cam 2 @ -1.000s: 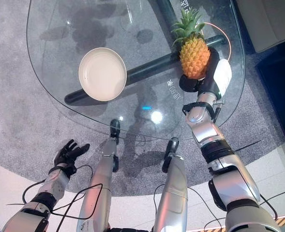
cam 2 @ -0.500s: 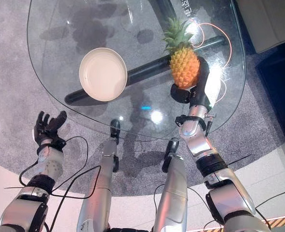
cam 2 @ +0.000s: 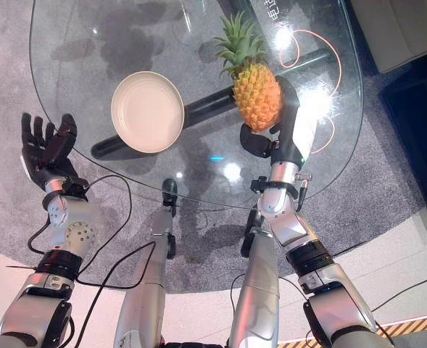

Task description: Pick up the fruit to the plate

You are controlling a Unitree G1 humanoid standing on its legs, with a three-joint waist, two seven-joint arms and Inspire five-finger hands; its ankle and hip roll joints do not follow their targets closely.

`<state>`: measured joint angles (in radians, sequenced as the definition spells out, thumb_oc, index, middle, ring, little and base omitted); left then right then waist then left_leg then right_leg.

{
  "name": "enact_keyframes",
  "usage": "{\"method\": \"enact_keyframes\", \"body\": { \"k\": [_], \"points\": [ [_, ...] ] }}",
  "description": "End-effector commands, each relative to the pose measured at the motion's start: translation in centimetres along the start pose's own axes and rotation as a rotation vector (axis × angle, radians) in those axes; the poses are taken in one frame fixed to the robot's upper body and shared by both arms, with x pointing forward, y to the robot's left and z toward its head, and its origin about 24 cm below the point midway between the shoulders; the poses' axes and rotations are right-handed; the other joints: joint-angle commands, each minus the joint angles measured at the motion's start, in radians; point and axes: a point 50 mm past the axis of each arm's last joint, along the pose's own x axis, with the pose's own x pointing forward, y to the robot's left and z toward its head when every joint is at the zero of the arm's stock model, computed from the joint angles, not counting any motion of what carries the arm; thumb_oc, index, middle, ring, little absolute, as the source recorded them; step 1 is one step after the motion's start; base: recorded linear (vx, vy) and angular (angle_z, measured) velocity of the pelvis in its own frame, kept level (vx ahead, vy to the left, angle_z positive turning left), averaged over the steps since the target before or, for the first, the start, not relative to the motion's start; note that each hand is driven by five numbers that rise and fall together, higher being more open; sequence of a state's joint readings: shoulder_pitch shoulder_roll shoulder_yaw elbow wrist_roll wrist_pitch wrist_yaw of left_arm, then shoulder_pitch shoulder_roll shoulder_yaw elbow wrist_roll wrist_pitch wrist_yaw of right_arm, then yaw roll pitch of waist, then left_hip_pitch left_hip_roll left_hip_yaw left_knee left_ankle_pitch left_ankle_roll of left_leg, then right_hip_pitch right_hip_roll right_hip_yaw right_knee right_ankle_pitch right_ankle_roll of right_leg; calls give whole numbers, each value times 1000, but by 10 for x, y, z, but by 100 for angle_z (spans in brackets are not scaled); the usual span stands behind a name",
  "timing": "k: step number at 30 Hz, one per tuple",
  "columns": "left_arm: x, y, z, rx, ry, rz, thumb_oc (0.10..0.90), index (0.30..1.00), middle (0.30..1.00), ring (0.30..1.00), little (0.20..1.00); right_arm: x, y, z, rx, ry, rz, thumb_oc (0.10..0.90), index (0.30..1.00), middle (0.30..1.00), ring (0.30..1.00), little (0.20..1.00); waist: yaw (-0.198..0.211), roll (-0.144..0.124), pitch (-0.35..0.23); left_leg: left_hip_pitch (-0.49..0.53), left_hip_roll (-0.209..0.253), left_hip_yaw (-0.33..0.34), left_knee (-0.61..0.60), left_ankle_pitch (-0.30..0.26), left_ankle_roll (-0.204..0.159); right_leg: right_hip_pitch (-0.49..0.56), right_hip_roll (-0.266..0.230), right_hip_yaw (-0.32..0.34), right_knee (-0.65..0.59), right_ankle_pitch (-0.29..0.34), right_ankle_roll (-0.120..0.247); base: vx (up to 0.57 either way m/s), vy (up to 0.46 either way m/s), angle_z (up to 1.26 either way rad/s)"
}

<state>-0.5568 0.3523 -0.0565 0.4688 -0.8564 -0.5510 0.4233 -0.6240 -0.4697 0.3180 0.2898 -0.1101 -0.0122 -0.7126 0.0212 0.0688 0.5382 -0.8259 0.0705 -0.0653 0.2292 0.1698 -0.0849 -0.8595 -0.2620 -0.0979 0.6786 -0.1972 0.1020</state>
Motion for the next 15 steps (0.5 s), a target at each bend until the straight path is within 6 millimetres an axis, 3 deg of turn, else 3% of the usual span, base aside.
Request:
{"method": "enact_keyframes", "body": {
  "k": [1, 8, 15],
  "points": [
    [7, -22, 42, -57, -257, -105, 800, 900, 900, 900, 900, 16, -24, 62, 144, -323, -129, 100, 300, 300, 300, 200, 2, -9, -18, 7, 20, 48, 182, -163, 35, 26, 10, 39, -204, 193, 4, 0, 0, 0],
    [-2, -52, 53, -103, -285, -260, 800, 900, 900, 900, 900, 12, -25, 75, 163, -400, -118, 100, 300, 300, 300, 200, 0, -11, -18, 7, 18, 49, 183, -164, 38, 28, 11, 40, -211, 199, 6, 0, 0, 0],
    [-11, -75, 49, -154, -202, -419, 800, 900, 900, 900, 900, 10, -25, 91, 186, -478, -94, 100, 300, 300, 300, 200, -5, -10, -18, 10, 15, 51, 182, -163, 41, 32, 12, 46, -218, 207, 10, 0, 0, 0]
  ]
}}
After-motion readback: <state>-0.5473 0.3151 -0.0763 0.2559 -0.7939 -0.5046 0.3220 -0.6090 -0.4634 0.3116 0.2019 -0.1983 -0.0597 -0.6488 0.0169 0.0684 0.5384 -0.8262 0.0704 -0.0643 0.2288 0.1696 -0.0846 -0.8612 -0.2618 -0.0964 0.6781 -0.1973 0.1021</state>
